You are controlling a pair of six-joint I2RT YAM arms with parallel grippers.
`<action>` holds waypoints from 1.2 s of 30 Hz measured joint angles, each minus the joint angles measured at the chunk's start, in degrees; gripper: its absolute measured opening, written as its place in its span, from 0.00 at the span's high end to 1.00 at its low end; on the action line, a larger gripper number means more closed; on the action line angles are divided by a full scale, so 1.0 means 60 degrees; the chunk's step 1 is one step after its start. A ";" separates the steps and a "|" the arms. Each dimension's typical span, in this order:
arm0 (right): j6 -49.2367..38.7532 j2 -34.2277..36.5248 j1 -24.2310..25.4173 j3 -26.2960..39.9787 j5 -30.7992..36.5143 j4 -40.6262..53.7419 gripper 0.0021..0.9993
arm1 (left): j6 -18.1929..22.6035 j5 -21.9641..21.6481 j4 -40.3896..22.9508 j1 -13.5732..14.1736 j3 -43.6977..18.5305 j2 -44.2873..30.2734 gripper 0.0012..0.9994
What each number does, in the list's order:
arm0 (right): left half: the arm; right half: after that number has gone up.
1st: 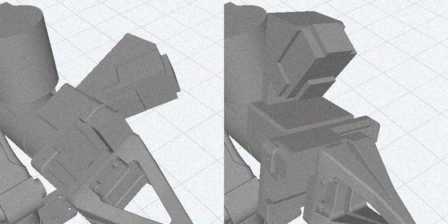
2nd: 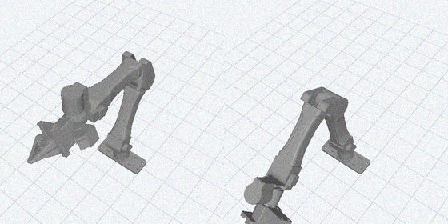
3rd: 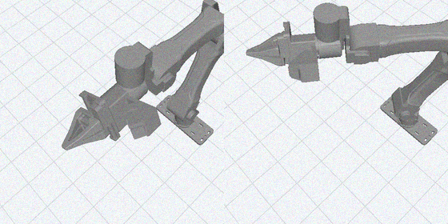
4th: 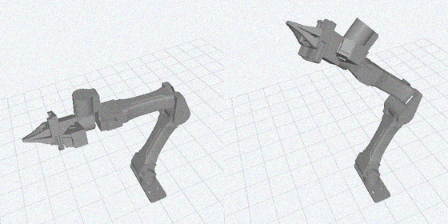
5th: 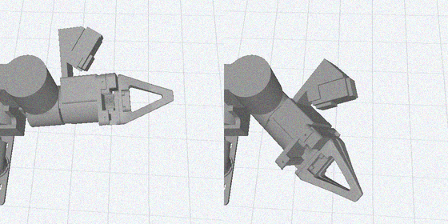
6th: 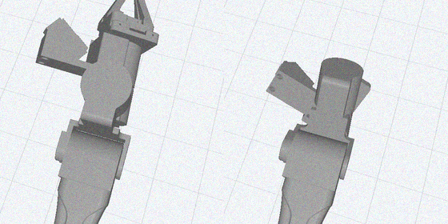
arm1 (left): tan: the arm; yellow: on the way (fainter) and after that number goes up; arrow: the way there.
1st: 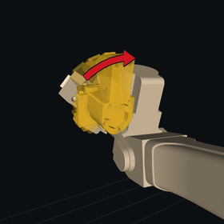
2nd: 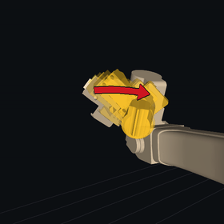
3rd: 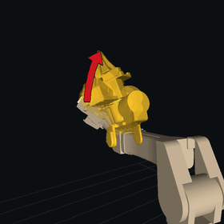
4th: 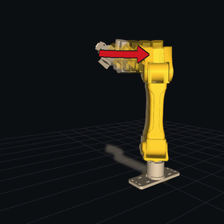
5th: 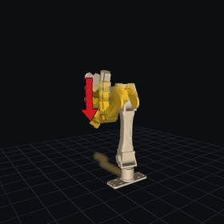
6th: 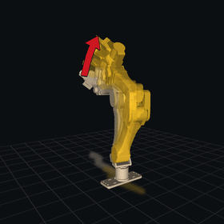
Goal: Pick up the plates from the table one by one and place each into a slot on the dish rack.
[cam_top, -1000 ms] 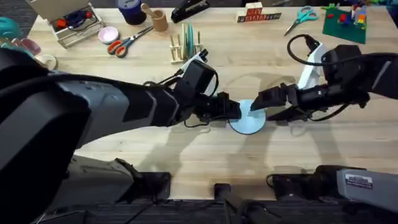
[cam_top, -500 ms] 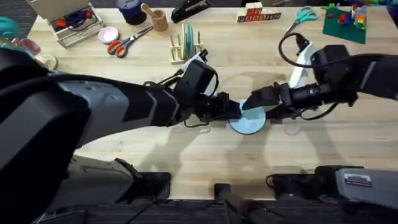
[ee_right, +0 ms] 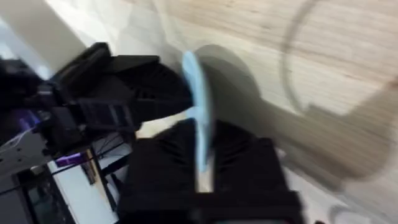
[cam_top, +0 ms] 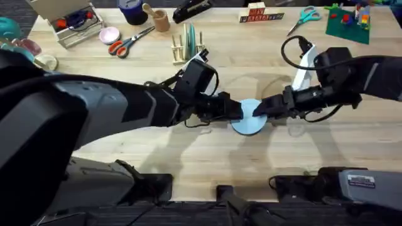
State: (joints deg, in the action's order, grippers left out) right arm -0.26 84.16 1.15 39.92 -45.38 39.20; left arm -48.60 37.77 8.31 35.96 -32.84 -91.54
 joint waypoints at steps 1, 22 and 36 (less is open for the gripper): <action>-0.0002 0.0004 0.0033 0.0000 -0.0005 0.0004 0.95 | 0.0000 0.0005 -0.0013 -0.0010 0.0000 0.0009 0.96; -0.0038 -0.0466 -0.0133 0.0886 -0.0001 0.1411 0.97 | 0.0725 -0.0913 -0.1120 0.0145 0.0095 0.1689 0.96; -0.0003 -0.1239 -0.1392 0.4001 0.2283 0.2809 0.97 | 0.2075 -0.3442 -0.5219 -0.0170 0.0067 0.5437 0.96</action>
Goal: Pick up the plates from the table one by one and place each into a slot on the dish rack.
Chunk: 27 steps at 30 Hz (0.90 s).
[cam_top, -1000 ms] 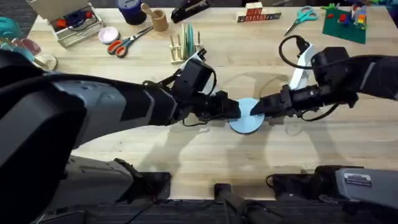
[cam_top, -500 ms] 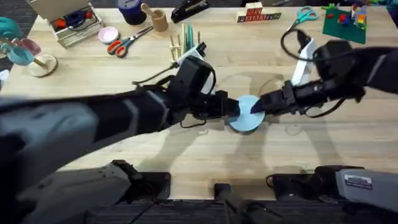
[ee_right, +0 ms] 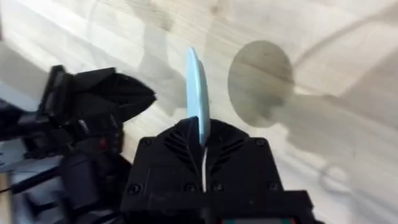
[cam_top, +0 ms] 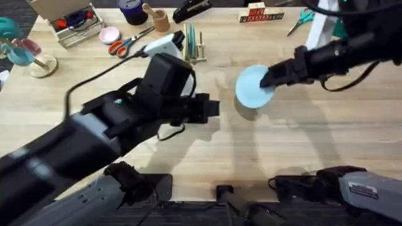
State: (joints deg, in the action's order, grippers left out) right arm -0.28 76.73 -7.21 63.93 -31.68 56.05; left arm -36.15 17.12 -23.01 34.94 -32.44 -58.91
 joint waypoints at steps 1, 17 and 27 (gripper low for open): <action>0.0029 0.0000 -0.0173 0.0161 0.0194 0.0004 0.97 | 0.0077 -0.0187 -0.0352 0.0000 -0.0037 0.0163 0.96; 0.0886 0.0499 -0.2723 0.3377 0.3428 0.0080 0.97 | 0.0937 -0.5338 -0.5701 0.0000 -0.2997 0.1140 0.96; 0.1079 0.2950 -0.3208 0.6266 0.4179 0.0890 0.97 | 0.1595 -0.6662 -0.5802 0.0000 -0.3838 0.1143 0.03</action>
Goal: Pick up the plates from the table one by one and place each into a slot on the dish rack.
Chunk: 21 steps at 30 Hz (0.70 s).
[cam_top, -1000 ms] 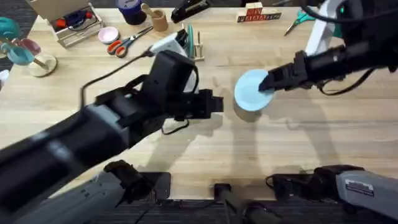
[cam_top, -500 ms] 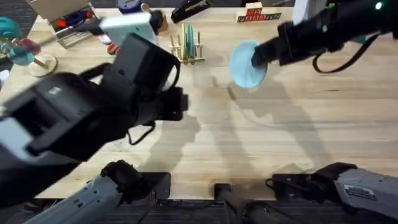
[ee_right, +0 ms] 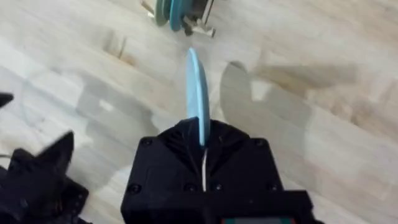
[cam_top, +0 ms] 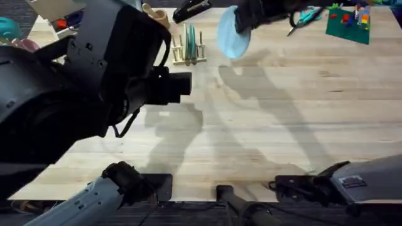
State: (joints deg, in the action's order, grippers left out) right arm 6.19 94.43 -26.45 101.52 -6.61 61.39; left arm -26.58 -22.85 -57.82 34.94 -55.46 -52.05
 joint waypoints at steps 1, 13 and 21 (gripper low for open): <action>0.0013 0.0253 -0.0036 0.0360 0.0062 0.0114 0.97 | 0.0017 -0.0042 -0.0011 0.0000 0.0000 -0.0003 0.01; 0.0710 0.1728 -0.0536 0.2884 0.0985 0.0280 0.97 | 0.0115 -0.0165 -0.0011 0.0000 0.0000 -0.0003 0.01; 0.1381 0.1986 -0.1096 0.3406 0.1840 0.0033 0.97 | 0.0115 -0.0168 -0.0007 0.0000 0.0000 -0.0003 0.01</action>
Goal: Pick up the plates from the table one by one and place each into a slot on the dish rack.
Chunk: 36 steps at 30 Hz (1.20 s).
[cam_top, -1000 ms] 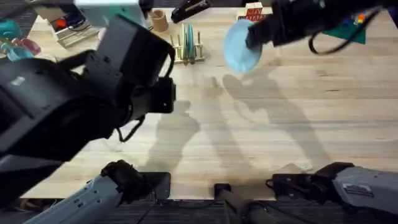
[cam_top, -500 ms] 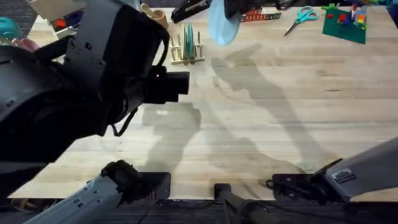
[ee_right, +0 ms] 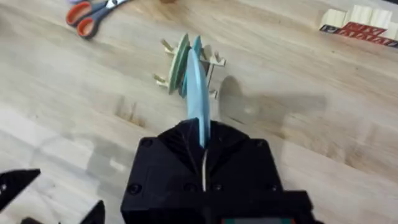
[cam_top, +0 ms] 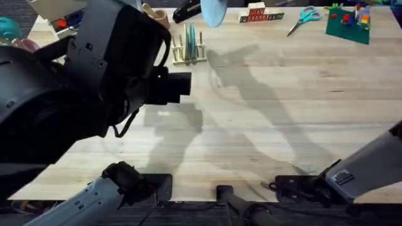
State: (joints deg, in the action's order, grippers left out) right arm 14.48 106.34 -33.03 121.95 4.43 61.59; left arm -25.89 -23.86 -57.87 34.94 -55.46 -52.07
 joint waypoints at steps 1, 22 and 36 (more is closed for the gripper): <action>0.0090 0.0004 -0.0073 0.0007 0.0089 -0.0079 0.97 | 0.0001 0.0000 0.0000 0.0000 0.0000 0.0000 0.01; 0.0925 0.0011 -0.0682 0.0010 0.0914 -0.0405 0.97 | 0.0003 0.0000 0.0000 0.0000 0.0000 0.0000 0.01; 0.1442 0.0644 -0.0678 0.0010 0.1563 -0.0631 0.97 | 0.0003 0.0000 0.0000 0.0000 0.0000 0.0000 0.01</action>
State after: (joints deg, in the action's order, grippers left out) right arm 23.13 110.21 -37.10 122.02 13.80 57.80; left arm -25.87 -23.86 -57.87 34.94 -55.46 -52.07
